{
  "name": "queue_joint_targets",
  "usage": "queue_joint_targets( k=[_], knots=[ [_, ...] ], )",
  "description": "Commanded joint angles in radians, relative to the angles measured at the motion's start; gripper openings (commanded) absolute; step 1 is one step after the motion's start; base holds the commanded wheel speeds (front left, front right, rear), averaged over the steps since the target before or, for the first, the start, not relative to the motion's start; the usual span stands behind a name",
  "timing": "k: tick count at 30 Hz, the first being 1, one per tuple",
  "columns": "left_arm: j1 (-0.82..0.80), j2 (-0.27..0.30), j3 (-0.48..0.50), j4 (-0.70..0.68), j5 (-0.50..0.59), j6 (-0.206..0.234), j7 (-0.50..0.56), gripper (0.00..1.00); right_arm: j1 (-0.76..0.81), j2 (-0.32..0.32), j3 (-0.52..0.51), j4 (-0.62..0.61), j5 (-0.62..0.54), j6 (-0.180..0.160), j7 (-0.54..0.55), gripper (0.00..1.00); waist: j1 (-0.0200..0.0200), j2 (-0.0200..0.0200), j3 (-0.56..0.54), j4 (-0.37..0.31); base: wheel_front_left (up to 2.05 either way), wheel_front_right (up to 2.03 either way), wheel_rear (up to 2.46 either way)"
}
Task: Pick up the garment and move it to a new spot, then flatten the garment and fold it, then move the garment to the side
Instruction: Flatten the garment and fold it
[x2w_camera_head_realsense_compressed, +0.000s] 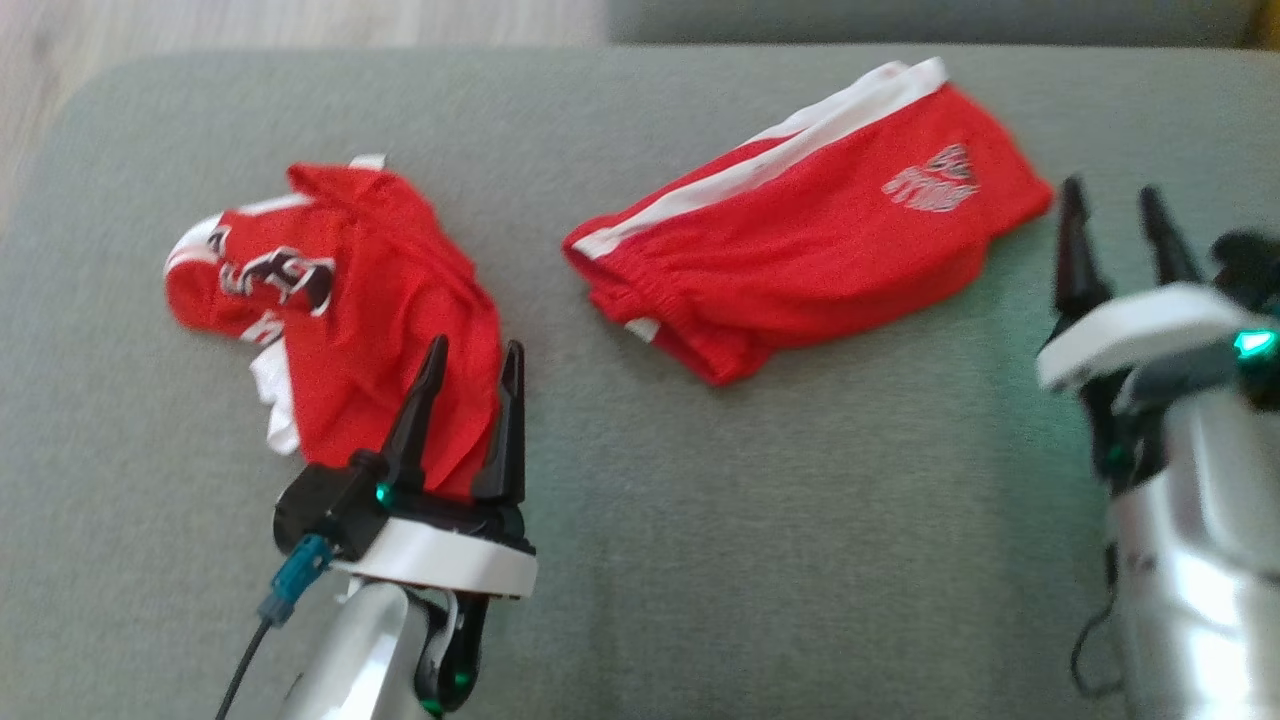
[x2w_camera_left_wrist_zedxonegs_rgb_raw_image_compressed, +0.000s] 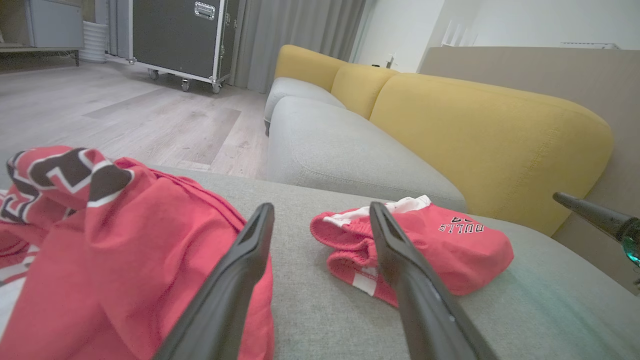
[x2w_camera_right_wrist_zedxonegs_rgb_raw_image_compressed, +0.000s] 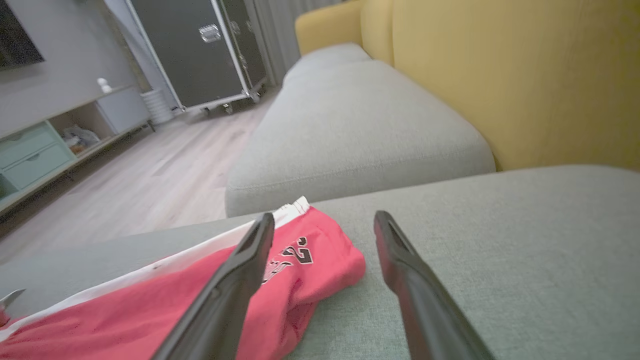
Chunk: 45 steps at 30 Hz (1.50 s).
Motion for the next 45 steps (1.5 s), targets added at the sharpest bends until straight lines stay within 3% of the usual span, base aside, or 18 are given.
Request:
queue_joint_targets(
  k=[1,7,8,11,16,27,29,36,45],
  knots=[
    [-0.040,-0.003,0.033,-0.024,0.009,-0.004,-0.009,1.00,-0.076,0.003,-0.012,0.007,-0.008,-0.001,0.027,1.00,-0.0002,-0.0001,0.057,0.056,0.00,0.00,0.00],
    [-0.077,-0.012,0.018,-0.019,0.011,-0.017,-0.009,1.00,-0.250,-0.008,-0.152,0.211,-0.127,-0.001,0.116,1.00,-0.0002,-0.0001,0.102,0.106,0.00,0.00,0.00],
    [-0.088,-0.013,0.015,-0.018,0.009,-0.019,-0.009,1.00,-0.291,-0.024,-0.196,0.270,-0.189,-0.001,0.126,1.00,-0.0002,-0.0001,0.113,0.120,0.00,0.00,0.00],
    [-0.102,-0.015,0.019,-0.014,0.008,-0.006,-0.010,1.00,-0.332,-0.057,-0.267,0.337,-0.318,-0.001,0.127,1.00,-0.0002,-0.0001,0.127,0.140,0.00,0.00,0.00],
    [-0.112,-0.015,-0.003,-0.019,-0.019,0.004,-0.010,1.00,-0.382,-0.050,-0.391,0.417,-0.448,-0.001,0.137,1.00,-0.0002,-0.0001,0.144,0.162,0.00,0.00,0.00],
    [-0.124,-0.015,-0.023,-0.027,-0.037,0.018,-0.010,1.00,-0.464,-0.056,-0.445,0.544,-0.562,-0.001,0.141,1.00,-0.0002,-0.0001,0.168,0.175,0.00,0.00,0.00],
    [-0.127,-0.015,-0.026,-0.027,-0.041,0.020,-0.010,1.00,-0.479,-0.064,-0.448,0.566,-0.569,-0.001,0.135,0.00,-0.0002,-0.0001,0.170,0.175,0.00,0.00,0.00],
    [-0.112,-0.015,-0.011,-0.023,-0.046,0.025,-0.010,1.00,-0.520,-0.086,-0.415,0.620,-0.557,-0.001,0.032,0.00,-0.0002,-0.0001,0.135,0.135,0.00,0.00,0.00],
    [-0.072,-0.015,0.015,-0.022,-0.038,0.023,-0.010,1.00,-0.487,-0.112,-0.360,0.721,-0.418,-0.001,-0.063,0.00,-0.0002,-0.0001,0.041,0.050,0.00,0.00,0.00]
  ],
)
